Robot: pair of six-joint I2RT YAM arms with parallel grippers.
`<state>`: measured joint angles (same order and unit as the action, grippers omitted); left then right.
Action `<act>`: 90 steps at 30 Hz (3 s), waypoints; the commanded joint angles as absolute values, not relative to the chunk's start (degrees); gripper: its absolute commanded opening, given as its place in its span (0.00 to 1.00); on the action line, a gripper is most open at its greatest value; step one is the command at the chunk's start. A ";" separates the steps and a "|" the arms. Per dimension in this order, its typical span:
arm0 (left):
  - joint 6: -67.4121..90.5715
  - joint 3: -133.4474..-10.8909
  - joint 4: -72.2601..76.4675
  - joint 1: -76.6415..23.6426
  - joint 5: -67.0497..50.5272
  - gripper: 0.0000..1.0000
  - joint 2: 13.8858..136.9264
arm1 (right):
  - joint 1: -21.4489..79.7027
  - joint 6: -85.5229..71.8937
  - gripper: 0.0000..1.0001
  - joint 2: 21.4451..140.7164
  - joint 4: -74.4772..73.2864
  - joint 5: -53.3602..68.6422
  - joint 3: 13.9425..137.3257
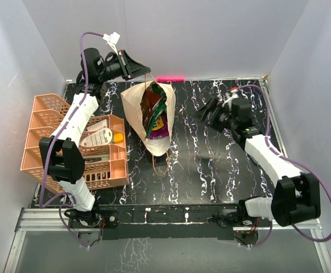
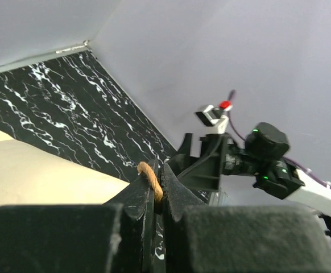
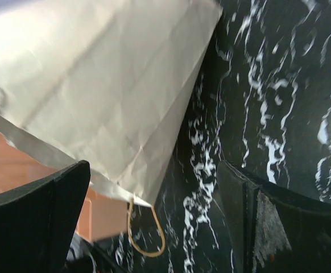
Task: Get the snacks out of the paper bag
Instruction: Adjust the paper bag at the center of the board, then take out the snack from the paper bag.
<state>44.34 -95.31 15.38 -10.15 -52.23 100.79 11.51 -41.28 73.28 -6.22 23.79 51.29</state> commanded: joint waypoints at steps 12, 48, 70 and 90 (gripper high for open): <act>46.74 -87.43 21.66 -9.93 -55.47 0.00 91.35 | 40.53 -38.14 0.88 69.66 -1.20 3.97 48.15; 51.99 -96.48 6.72 -11.68 -52.21 0.00 93.35 | 42.13 -36.80 0.65 75.98 -19.04 -9.71 69.29; 41.43 -103.92 -7.34 -11.60 -49.29 0.00 95.60 | 41.71 -34.70 0.34 89.16 -1.78 -10.57 73.30; 44.44 -111.03 -7.52 -11.60 -48.99 0.00 98.62 | 40.73 -35.66 0.35 91.80 6.20 -2.82 71.37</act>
